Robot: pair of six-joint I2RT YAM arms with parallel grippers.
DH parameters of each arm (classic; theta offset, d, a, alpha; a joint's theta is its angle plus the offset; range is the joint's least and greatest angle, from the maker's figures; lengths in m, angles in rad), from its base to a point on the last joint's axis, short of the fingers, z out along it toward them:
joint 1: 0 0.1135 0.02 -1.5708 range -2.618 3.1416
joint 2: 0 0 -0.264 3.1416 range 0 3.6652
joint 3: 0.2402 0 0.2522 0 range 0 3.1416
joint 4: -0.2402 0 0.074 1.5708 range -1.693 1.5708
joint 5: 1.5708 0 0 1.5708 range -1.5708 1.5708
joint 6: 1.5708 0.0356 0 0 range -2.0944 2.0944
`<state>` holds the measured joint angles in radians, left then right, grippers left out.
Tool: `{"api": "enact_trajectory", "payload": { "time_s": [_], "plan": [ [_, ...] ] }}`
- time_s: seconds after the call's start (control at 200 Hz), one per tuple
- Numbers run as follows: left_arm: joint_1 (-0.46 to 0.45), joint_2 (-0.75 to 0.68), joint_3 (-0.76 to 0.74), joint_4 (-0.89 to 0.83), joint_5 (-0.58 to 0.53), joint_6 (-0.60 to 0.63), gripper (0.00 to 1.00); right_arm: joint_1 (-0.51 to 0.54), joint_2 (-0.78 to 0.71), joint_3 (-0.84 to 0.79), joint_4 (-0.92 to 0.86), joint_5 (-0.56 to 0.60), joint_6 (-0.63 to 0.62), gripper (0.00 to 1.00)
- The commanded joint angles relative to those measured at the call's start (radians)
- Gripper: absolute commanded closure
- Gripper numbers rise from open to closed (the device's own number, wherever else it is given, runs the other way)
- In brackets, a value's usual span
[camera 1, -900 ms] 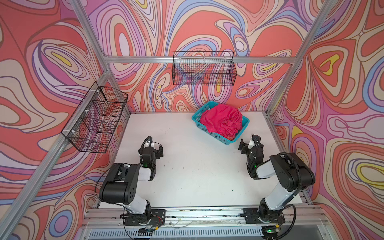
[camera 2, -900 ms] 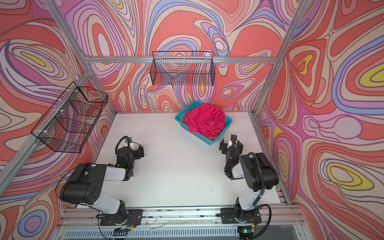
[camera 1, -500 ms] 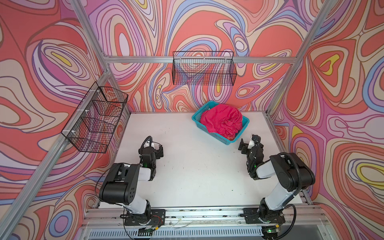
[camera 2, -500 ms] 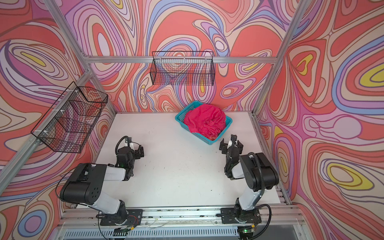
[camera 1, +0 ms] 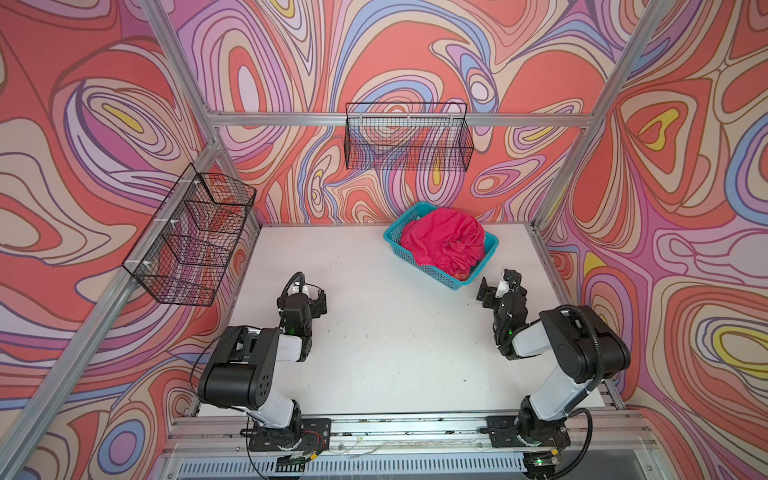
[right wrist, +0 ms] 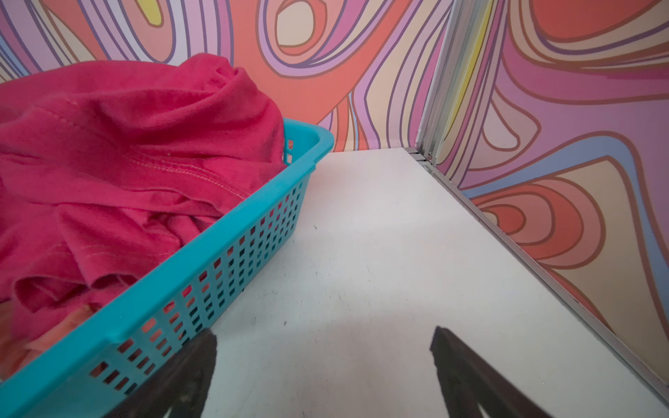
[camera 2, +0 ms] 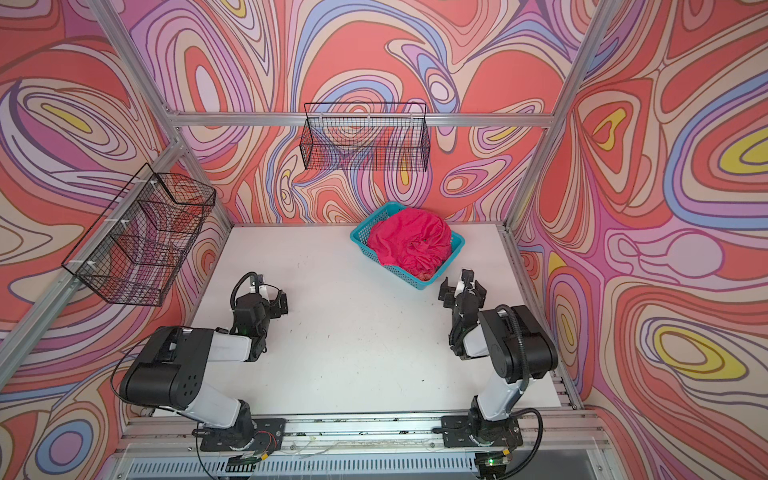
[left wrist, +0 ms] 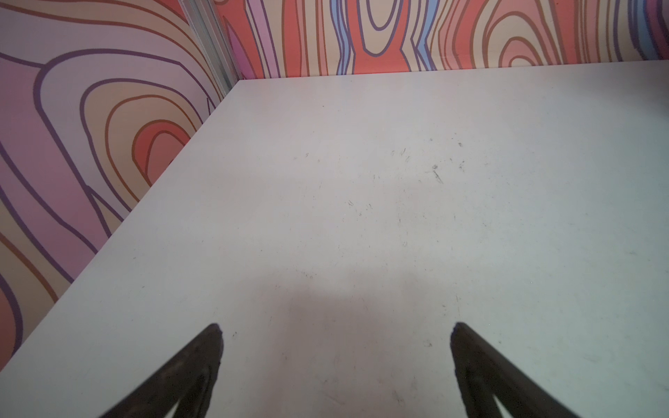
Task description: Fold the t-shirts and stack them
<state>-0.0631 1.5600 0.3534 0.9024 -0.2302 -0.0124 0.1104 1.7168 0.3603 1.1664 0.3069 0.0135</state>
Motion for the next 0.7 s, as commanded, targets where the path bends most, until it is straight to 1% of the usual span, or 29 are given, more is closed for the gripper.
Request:
{"api": "enact_trajectory", "payload": {
  "time_s": [0.0,0.275,0.3,0.33,0.36,0.396,0.451,0.516,0.576,0.651,0.691],
  "plan": [
    [0.0,-0.011,0.012,0.028,-0.011,-0.01,0.0,-0.006,-0.002,0.009,0.012,0.004,0.002,0.02],
    [0.0,-0.012,0.008,0.03,-0.012,-0.009,0.0,-0.006,-0.004,0.007,0.015,0.004,0.002,0.02],
    [-0.001,-0.015,0.009,0.036,-0.013,-0.004,0.0,-0.006,-0.007,0.004,0.025,0.023,0.001,0.02],
    [0.0,-0.032,0.016,0.009,-0.005,-0.001,0.0,-0.006,-0.025,0.002,0.021,0.051,0.008,0.02],
    [-0.001,-0.071,0.037,-0.075,0.004,0.003,0.0,-0.005,-0.051,0.003,0.002,0.071,0.02,0.02],
    [-0.001,-0.13,0.077,-0.213,0.017,0.005,0.0,-0.006,-0.111,0.01,-0.066,0.103,0.03,0.02],
    [-0.001,-0.201,0.15,-0.385,0.022,0.007,0.0,-0.006,-0.208,0.018,-0.166,0.112,0.033,0.02],
    [-0.001,-0.261,0.219,-0.472,0.04,0.021,0.0,-0.006,-0.308,0.053,-0.323,0.115,0.053,0.02],
    [-0.001,-0.305,0.266,-0.57,0.065,0.004,0.0,-0.006,-0.394,0.103,-0.494,0.107,0.079,0.02],
    [-0.001,-0.344,0.323,-0.693,0.084,-0.073,0.0,-0.003,-0.471,0.176,-0.68,0.049,0.101,0.02],
    [-0.001,-0.357,0.343,-0.753,0.117,-0.118,0.0,-0.003,-0.493,0.231,-0.77,-0.002,0.109,0.02]
  ]
}}
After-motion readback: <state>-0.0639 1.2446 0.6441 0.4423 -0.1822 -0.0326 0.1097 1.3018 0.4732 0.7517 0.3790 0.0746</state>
